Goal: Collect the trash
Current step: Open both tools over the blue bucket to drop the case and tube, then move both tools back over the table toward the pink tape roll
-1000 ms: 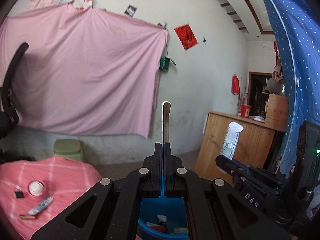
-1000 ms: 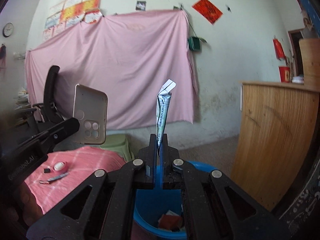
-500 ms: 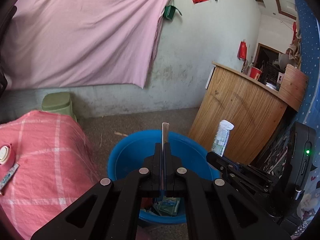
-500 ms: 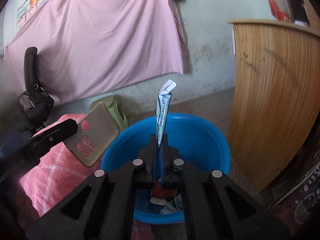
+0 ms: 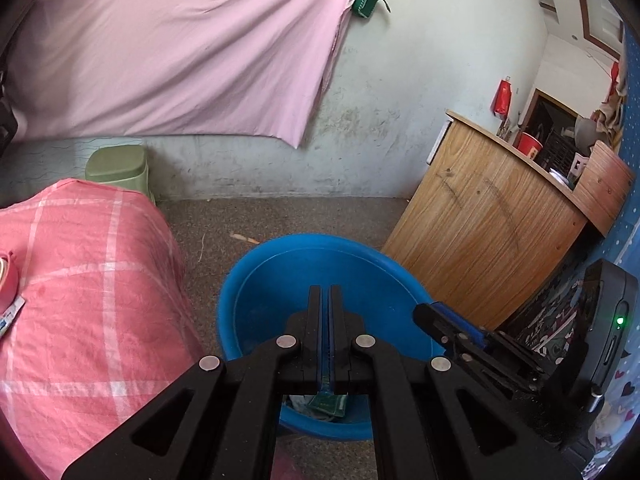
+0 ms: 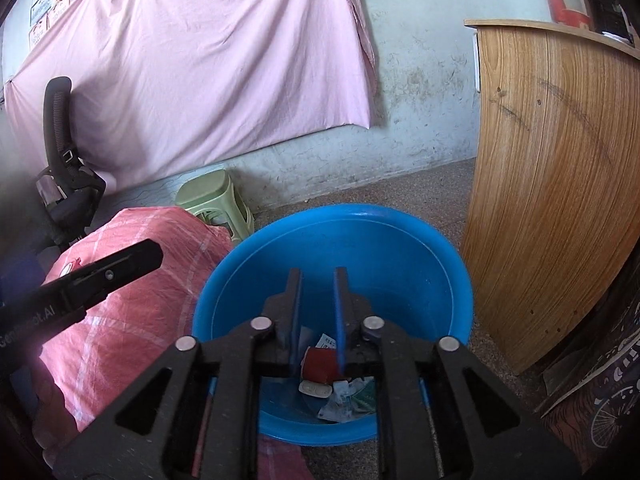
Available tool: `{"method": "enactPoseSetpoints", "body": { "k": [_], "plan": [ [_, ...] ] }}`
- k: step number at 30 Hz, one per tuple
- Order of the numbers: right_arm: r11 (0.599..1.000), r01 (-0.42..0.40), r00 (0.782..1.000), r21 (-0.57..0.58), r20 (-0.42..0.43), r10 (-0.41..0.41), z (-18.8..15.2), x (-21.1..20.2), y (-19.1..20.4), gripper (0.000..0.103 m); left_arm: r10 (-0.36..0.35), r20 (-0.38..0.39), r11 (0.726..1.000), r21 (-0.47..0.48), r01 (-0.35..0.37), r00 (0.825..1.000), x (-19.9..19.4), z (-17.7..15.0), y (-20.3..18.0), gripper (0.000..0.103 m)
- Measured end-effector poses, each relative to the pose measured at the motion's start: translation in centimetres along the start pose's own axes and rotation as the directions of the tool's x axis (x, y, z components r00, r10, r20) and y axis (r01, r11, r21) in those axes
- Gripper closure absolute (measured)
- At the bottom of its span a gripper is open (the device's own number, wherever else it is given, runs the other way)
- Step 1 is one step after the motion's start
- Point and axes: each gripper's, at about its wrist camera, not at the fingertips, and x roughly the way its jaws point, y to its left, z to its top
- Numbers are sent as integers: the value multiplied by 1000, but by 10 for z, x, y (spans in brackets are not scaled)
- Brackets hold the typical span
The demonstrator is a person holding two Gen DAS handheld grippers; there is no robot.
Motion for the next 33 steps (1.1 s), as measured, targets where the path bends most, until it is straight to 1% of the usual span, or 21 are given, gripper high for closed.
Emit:
{"method": "enactPoseSetpoints", "body": {
  "k": [2,5,7,10,11,12,14,15,16,17,19,20,22,24,26,27,28,29,31,32,33],
  "plan": [
    [1000,-9,999,3,31,9,3,-6,2,55,8,13,1000,0,-8,1000,-6,1,3,102],
    [1000,-30,996,-5,86,30,8,-17,6,46,27,57,1000,10,-28,998,-22,2,9,102],
    [999,-43,989,-14,141,44,13,-29,13,40,46,96,999,13,-48,994,-36,3,14,102],
    [998,-62,976,-22,209,65,17,-43,22,27,82,152,996,11,-85,985,-59,5,25,101],
    [997,-73,967,-24,242,76,19,-50,27,25,95,170,995,12,-99,981,-66,6,29,100],
    [997,-80,963,-24,257,83,22,-53,30,20,111,191,993,13,-116,975,-75,6,33,97],
    [994,-108,944,-24,311,110,25,-64,40,12,139,230,989,14,-147,963,-94,7,42,84],
    [993,-118,938,-23,326,119,26,-67,43,6,154,256,987,11,-162,954,-105,6,48,72],
    [990,-136,925,-23,354,135,28,-72,50,1,168,279,984,5,-176,946,-115,6,53,62],
    [988,-149,916,-24,374,148,29,-75,55,0,183,303,981,-1,-192,935,-124,6,58,59],
    [984,-175,899,-35,402,174,32,-80,67,0,217,346,973,-6,-229,913,-145,5,68,48],
    [981,-187,891,-43,414,188,32,-81,74,0,232,360,969,-8,-245,904,-153,4,73,44],
    [977,-205,875,-65,435,212,32,-85,87,0,277,395,956,-25,-291,876,-172,1,84,26],
    [971,-221,862,-97,446,241,31,-87,102,0,311,425,946,-52,-320,850,-188,-4,95,20],
    [965,-227,853,-132,451,262,29,-89,118,0,345,447,935,-87,-344,825,-204,-10,109,16],
    [963,-228,850,-145,452,269,28,-90,124,0,359,450,930,-101,-353,817,-208,-12,116,7],
    [958,-230,845,-171,453,283,27,-90,134,0,385,460,920,-124,-372,800,-215,-16,122,1],
    [955,-230,841,-189,455,293,25,-91,142,0,409,475,910,-145,-389,779,-222,-21,129,1],
    [948,-231,832,-221,460,310,21,-92,156,0,434,485,897,-159,-411,759,-232,-30,141,1],
    [944,-232,829,-236,461,318,20,-92,162,0,450,483,889,-166,-426,751,-235,-35,143,1],
    [941,-232,825,-246,463,324,17,-94,166,0,469,483,879,-176,-443,739,-238,-40,148,1]
  ]
}}
